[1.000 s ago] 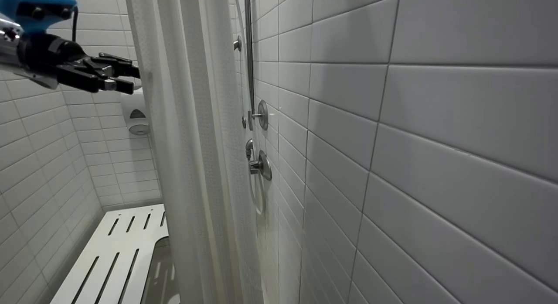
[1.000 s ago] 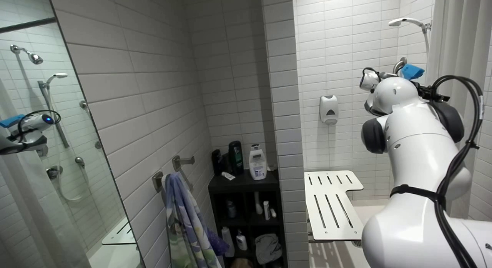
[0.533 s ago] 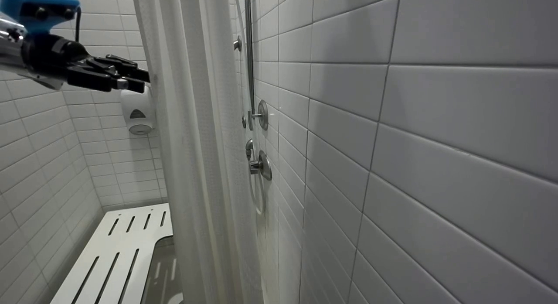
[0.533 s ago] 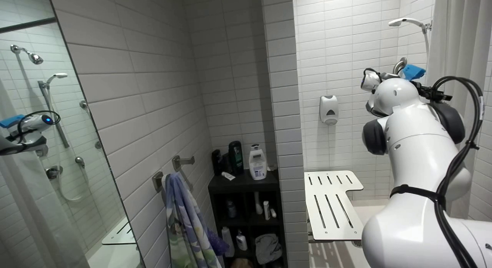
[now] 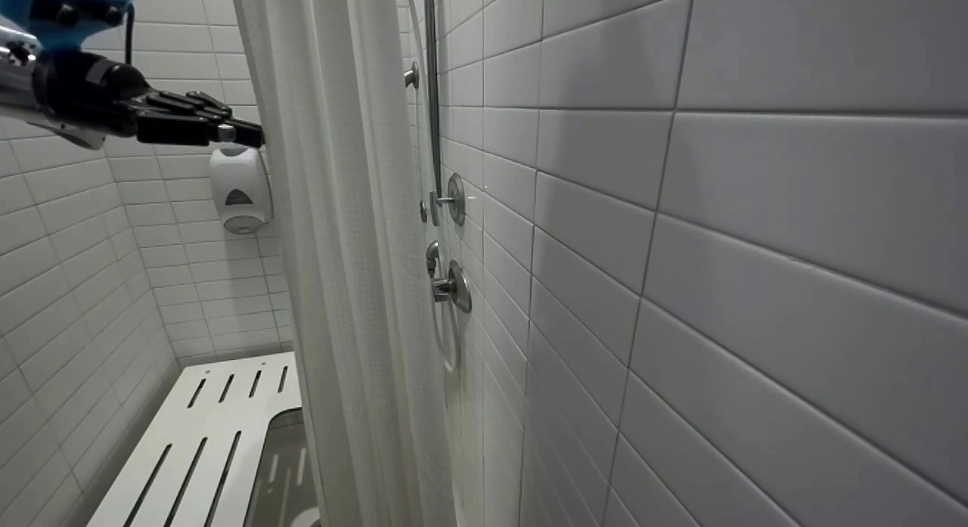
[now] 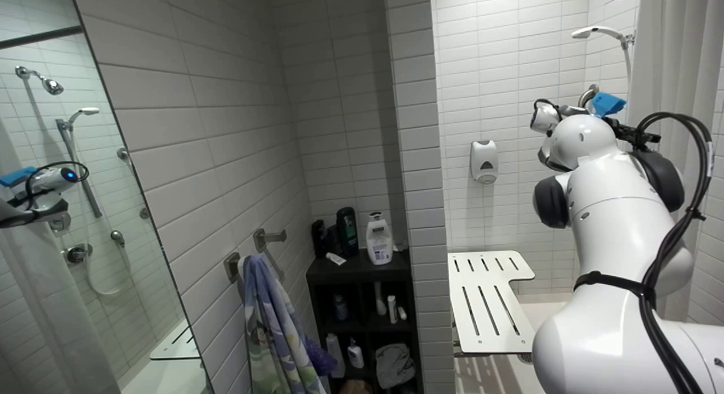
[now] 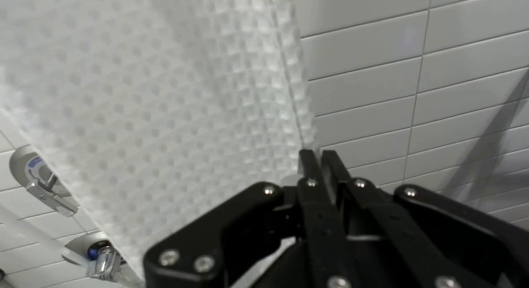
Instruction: Close the curtain railing
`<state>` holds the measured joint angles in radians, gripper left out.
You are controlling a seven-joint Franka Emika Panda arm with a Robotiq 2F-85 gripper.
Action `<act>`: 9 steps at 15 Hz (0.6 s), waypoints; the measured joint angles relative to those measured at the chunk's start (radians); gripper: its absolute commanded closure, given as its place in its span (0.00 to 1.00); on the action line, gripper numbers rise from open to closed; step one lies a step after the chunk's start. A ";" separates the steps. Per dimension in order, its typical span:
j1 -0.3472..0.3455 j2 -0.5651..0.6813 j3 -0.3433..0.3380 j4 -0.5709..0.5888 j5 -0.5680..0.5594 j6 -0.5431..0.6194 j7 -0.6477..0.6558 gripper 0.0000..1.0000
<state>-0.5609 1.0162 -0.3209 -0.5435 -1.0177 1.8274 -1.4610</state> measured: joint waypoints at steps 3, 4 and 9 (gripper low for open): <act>0.001 0.003 0.000 0.008 0.000 0.002 0.000 0.51; 0.001 0.003 0.000 0.010 0.000 0.003 0.000 0.44; 0.002 0.005 -0.002 0.012 -0.001 0.008 -0.002 0.10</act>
<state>-0.5591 1.0213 -0.3229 -0.5317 -1.0185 1.8353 -1.4629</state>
